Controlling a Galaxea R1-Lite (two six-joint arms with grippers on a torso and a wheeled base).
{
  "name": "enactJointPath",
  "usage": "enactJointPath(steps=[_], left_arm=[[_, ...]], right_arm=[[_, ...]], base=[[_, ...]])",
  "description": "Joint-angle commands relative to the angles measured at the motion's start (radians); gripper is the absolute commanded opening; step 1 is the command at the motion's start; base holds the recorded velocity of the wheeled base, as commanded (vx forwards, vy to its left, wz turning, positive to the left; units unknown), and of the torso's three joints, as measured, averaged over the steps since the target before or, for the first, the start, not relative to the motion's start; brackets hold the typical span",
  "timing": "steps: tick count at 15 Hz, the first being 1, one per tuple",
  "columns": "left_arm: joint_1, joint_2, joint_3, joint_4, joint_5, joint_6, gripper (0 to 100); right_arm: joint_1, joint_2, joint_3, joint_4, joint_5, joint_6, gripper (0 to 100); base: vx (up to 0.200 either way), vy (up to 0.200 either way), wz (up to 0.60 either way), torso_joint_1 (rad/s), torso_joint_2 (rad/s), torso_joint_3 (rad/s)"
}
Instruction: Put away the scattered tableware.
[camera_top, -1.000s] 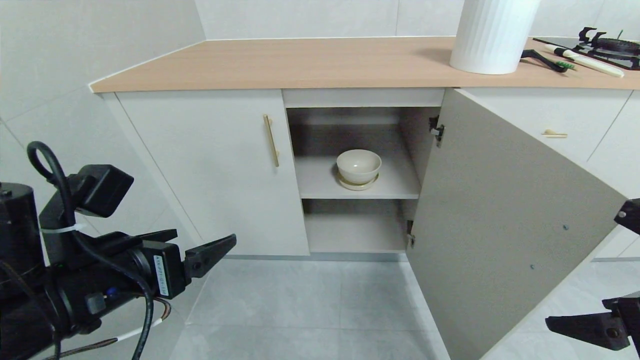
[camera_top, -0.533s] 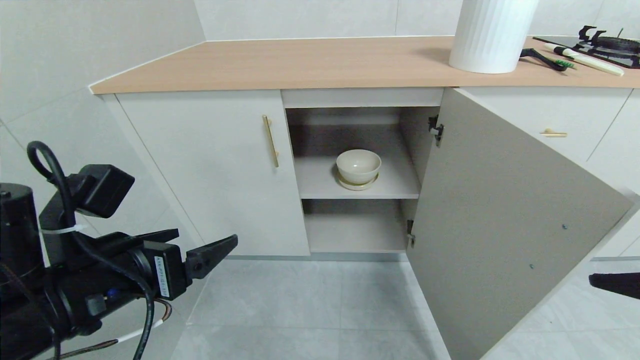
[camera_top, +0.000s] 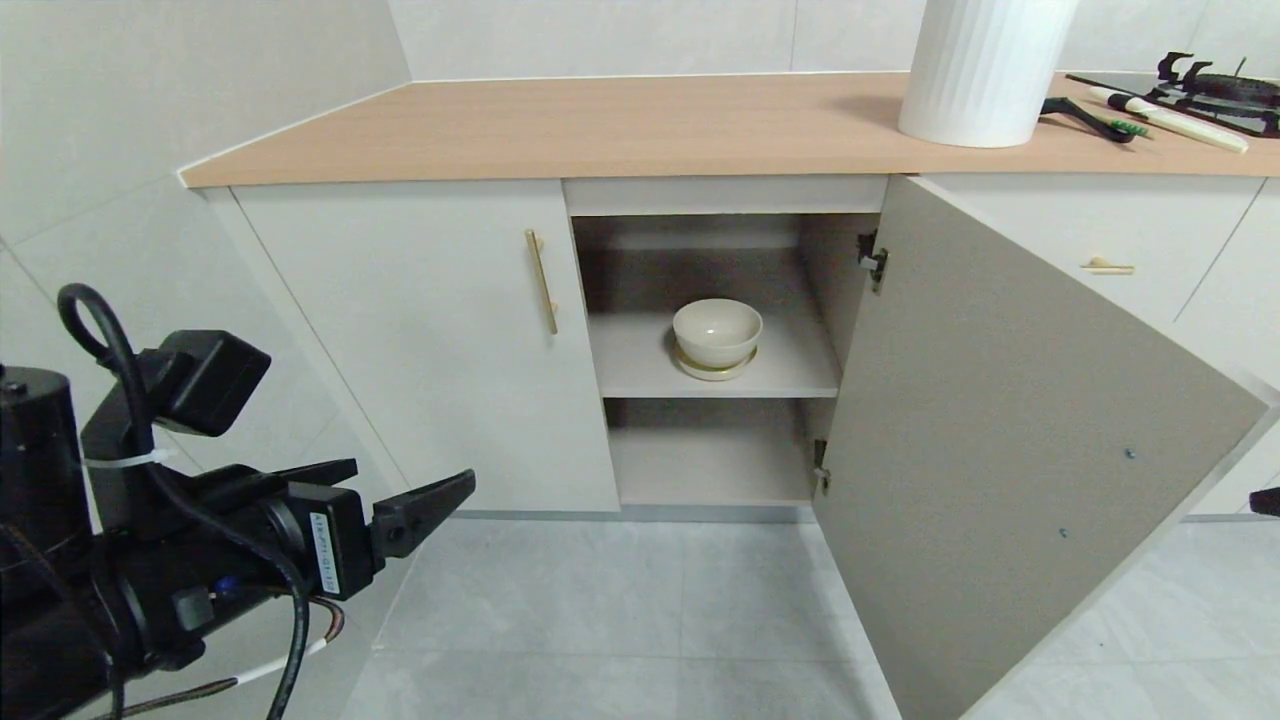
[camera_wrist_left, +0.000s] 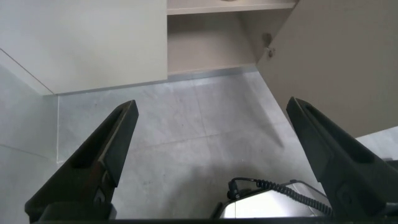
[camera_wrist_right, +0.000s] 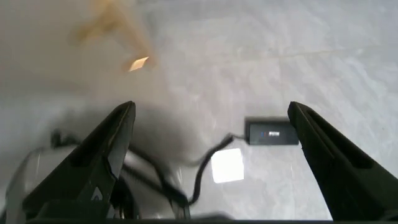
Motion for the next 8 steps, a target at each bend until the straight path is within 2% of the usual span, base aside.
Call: enactJointPath(steps=[1,4,6,8], left_arm=[[0.0,0.001,0.001,0.0,0.001,-0.001,100],[0.0,0.0,0.001,0.0,0.001,-0.001,100],[0.0,0.001,0.001,0.0,-0.001,-0.001,100],[0.0,0.001,0.001,0.0,-0.001,-0.001,100]], right_arm=[[-0.037,0.066,0.013,-0.036,0.002,0.004,100],[-0.049,0.148,0.111,-0.297,0.0,0.041,100],[-0.031,0.16,0.148,-0.371,0.002,0.053,100],[0.017,0.16,0.157,-0.378,0.005,0.074,100]], base=[[0.0,0.0,0.0,0.0,0.0,0.0],[0.0,0.0,0.0,0.0,0.0,0.0],[0.0,0.0,0.0,0.0,0.0,0.0],[0.0,0.0,0.0,0.0,0.0,0.0]])
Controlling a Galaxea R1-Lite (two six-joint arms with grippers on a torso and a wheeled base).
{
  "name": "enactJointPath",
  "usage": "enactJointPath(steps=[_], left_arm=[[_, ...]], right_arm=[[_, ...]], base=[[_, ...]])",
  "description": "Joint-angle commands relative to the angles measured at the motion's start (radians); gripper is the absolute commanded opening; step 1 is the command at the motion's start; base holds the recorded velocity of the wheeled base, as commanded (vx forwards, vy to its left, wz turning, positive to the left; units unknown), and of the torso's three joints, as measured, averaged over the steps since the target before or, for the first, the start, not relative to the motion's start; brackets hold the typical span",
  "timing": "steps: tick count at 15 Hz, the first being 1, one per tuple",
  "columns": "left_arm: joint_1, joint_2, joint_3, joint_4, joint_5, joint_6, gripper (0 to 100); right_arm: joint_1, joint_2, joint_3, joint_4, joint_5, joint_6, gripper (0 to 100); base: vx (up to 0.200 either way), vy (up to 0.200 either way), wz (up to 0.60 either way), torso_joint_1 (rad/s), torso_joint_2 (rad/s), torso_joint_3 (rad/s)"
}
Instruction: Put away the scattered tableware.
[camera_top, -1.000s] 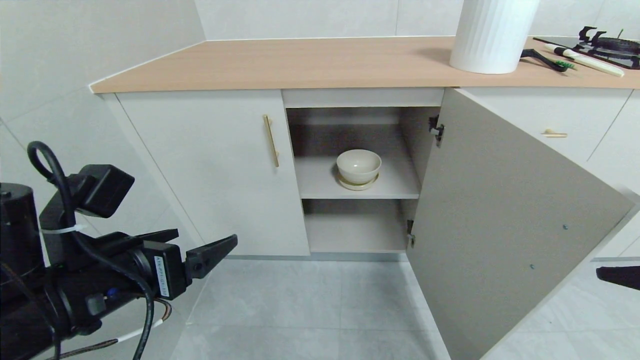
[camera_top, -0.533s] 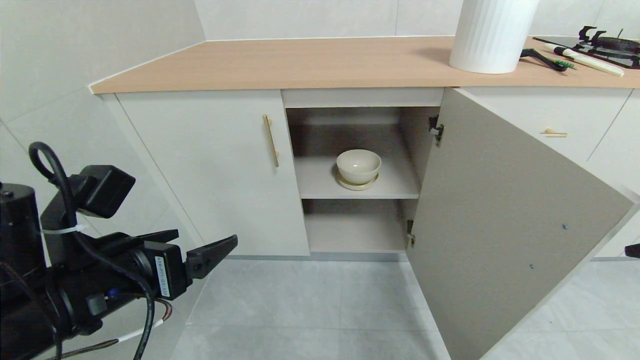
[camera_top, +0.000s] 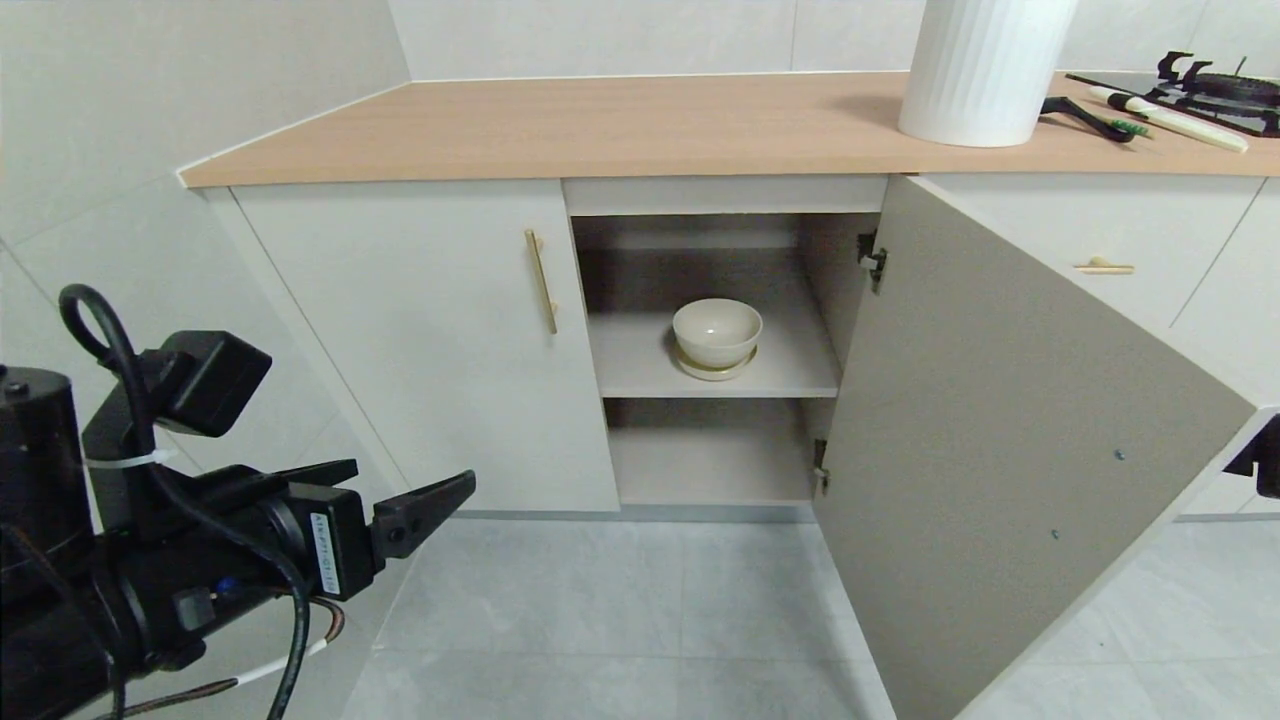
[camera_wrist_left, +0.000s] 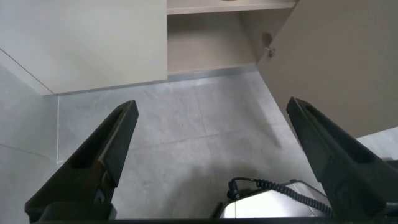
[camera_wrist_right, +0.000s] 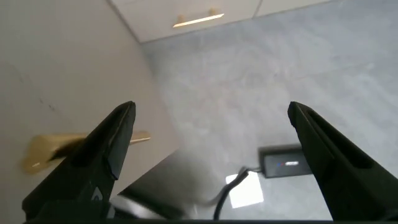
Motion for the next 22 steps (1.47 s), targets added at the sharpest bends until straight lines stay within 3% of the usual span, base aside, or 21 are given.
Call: enactJointPath(steps=[1,5,8,13,19,22], left_arm=[[0.0,0.001,0.0,0.0,0.0,-0.001,100],[0.0,0.001,0.0,0.0,-0.001,-0.001,100],[0.0,-0.005,-0.003,-0.002,0.0,-0.002,100],[0.0,-0.017,-0.013,-0.002,0.002,-0.007,100],[0.0,-0.011,-0.011,-0.002,0.002,-0.007,100],[0.0,-0.011,-0.011,-0.002,0.005,-0.004,100]], right_arm=[[0.064,0.017,0.015,-0.002,0.004,0.034,100],[0.271,0.024,0.032,-0.012,0.009,0.158,100],[0.369,0.126,0.043,-0.157,0.009,0.214,100],[0.463,0.284,0.046,-0.381,0.06,0.214,100],[0.506,0.508,0.17,-0.87,0.086,0.296,100],[0.53,0.577,0.172,-1.023,0.077,0.364,100]], base=[[0.0,0.0,0.0,0.0,0.0,0.0],[0.0,0.0,0.0,0.0,0.0,0.0],[0.0,0.0,0.0,0.0,0.0,0.0],[0.0,0.0,0.0,0.0,0.0,0.0],[0.0,0.0,0.0,0.0,0.0,0.0],[0.0,0.0,0.0,0.0,0.0,0.0]])
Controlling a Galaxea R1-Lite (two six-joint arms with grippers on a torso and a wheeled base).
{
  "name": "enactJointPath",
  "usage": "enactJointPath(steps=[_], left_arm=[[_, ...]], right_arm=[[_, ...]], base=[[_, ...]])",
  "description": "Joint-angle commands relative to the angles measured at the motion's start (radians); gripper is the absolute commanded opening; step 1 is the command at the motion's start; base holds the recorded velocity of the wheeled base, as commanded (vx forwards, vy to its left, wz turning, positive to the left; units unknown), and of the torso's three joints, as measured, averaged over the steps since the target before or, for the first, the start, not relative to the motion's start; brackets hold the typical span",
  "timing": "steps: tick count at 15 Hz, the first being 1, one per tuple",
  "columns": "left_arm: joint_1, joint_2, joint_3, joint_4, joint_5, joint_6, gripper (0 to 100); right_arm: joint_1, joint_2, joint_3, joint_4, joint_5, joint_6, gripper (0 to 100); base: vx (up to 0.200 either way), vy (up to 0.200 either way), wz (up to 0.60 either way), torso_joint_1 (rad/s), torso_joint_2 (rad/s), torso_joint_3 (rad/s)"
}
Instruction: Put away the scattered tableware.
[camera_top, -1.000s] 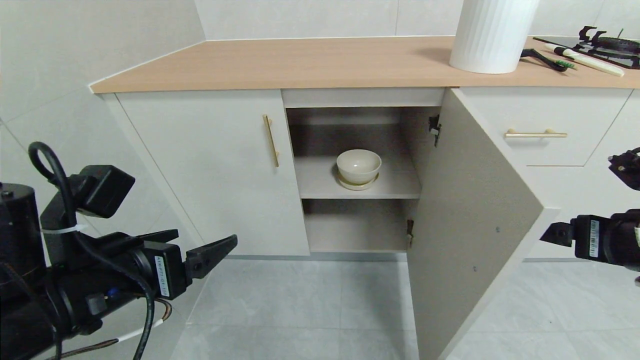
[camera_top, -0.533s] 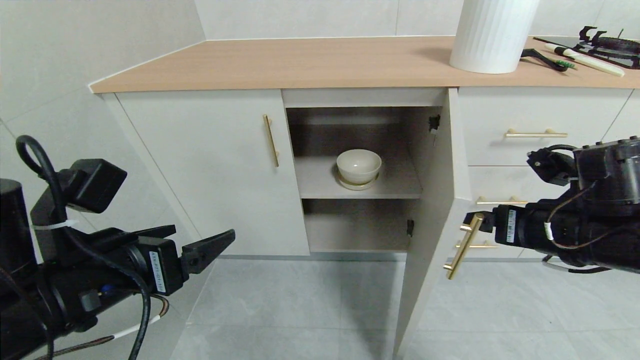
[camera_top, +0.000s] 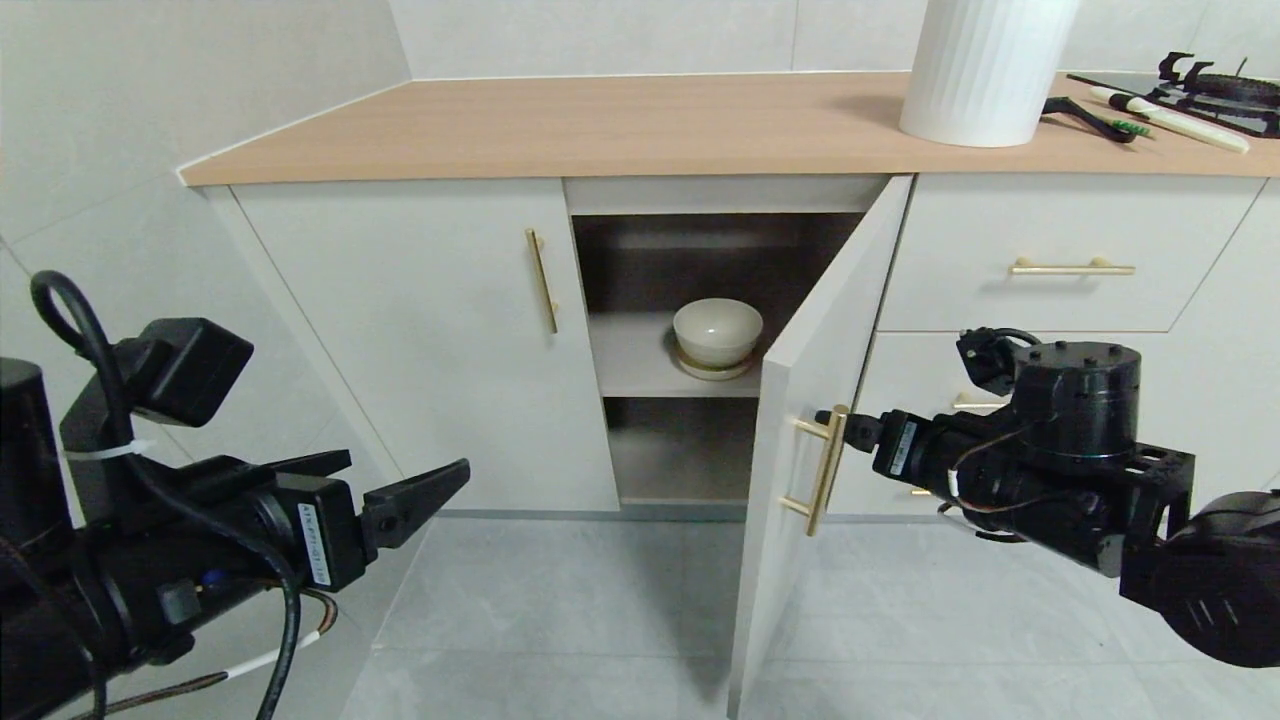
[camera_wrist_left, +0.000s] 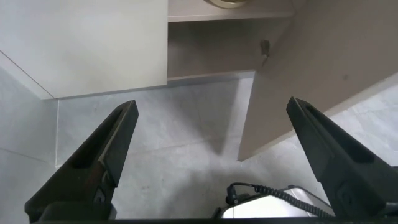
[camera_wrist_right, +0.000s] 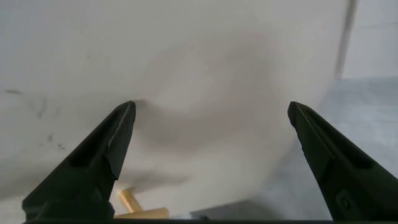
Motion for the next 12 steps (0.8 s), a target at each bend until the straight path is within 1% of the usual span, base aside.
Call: enactJointPath(steps=[1,2,7,10,12], left_arm=[[0.0,0.003,-0.001,-0.001,0.001,0.001,100],[0.0,0.004,-0.001,0.001,0.009,0.001,100],[0.0,0.0,0.0,0.036,0.007,0.005,100],[0.0,0.0,-0.001,0.036,0.007,0.005,100],[0.0,0.001,-0.001,0.036,0.007,0.005,100]], right_arm=[[0.008,0.065,0.008,-0.01,-0.002,0.004,100],[0.008,0.068,0.006,-0.012,-0.002,0.004,100],[0.008,0.077,0.0,-0.016,-0.002,0.021,100],[0.027,0.08,-0.021,-0.016,-0.002,0.08,100],[0.027,0.085,-0.027,-0.016,-0.002,0.083,100]], base=[[0.0,0.0,0.0,0.0,0.0,0.0],[0.0,0.0,0.0,0.0,0.0,0.0],[0.0,0.0,0.0,0.0,0.0,0.0],[0.2,0.0,0.0,-0.002,0.0,0.004],[0.2,0.0,0.0,0.0,0.0,0.005]])
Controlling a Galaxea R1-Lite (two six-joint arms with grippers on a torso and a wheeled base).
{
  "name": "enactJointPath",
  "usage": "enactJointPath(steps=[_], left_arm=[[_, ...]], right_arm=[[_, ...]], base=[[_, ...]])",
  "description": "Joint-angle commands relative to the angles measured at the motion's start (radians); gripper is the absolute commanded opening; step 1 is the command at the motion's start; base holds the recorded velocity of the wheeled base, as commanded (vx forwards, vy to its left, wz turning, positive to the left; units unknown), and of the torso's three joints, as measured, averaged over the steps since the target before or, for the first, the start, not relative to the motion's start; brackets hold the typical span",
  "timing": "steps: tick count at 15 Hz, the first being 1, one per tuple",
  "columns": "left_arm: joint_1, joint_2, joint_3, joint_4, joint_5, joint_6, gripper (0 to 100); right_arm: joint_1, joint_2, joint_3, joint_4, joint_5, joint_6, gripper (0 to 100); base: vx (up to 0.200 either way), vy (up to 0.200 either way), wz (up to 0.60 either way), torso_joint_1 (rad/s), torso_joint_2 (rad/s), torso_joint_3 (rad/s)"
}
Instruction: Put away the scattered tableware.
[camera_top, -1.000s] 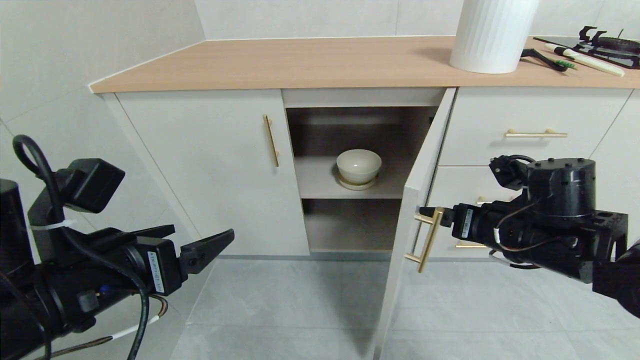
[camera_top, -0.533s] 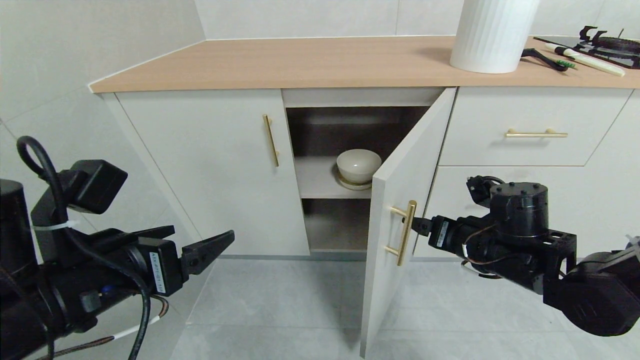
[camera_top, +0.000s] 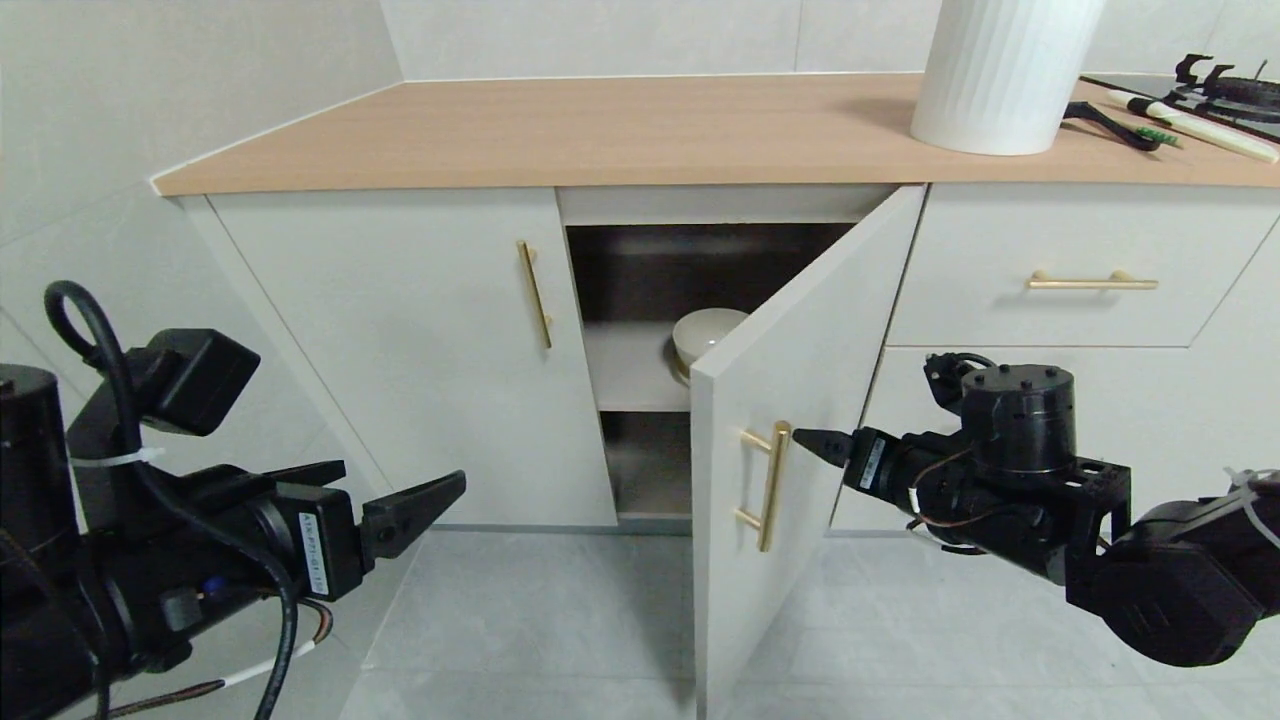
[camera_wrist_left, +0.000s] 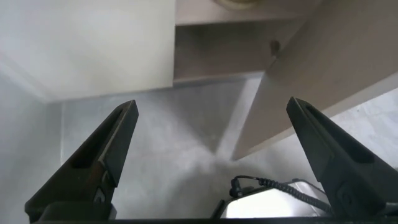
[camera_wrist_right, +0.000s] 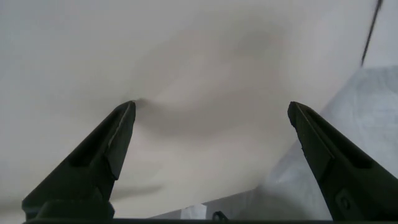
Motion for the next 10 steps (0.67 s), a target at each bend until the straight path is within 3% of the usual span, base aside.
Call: enactJointPath(steps=[1,4,10], left_arm=[[-0.001,0.003,0.0,-0.001,-0.001,-0.002,100],[-0.001,0.003,0.0,-0.001,-0.001,-0.001,100],[-0.001,0.001,0.0,-0.003,-0.001,-0.002,100]], right_arm=[[0.002,0.008,-0.011,-0.001,0.0,0.001,100],[0.002,0.023,-0.023,-0.007,0.0,0.029,100],[0.001,0.077,-0.086,-0.032,-0.061,0.09,100]], base=[[0.2,0.0,0.0,0.007,0.01,0.002],[0.2,0.0,0.0,0.002,0.0,0.004],[0.0,0.0,0.0,0.0,0.0,0.0]])
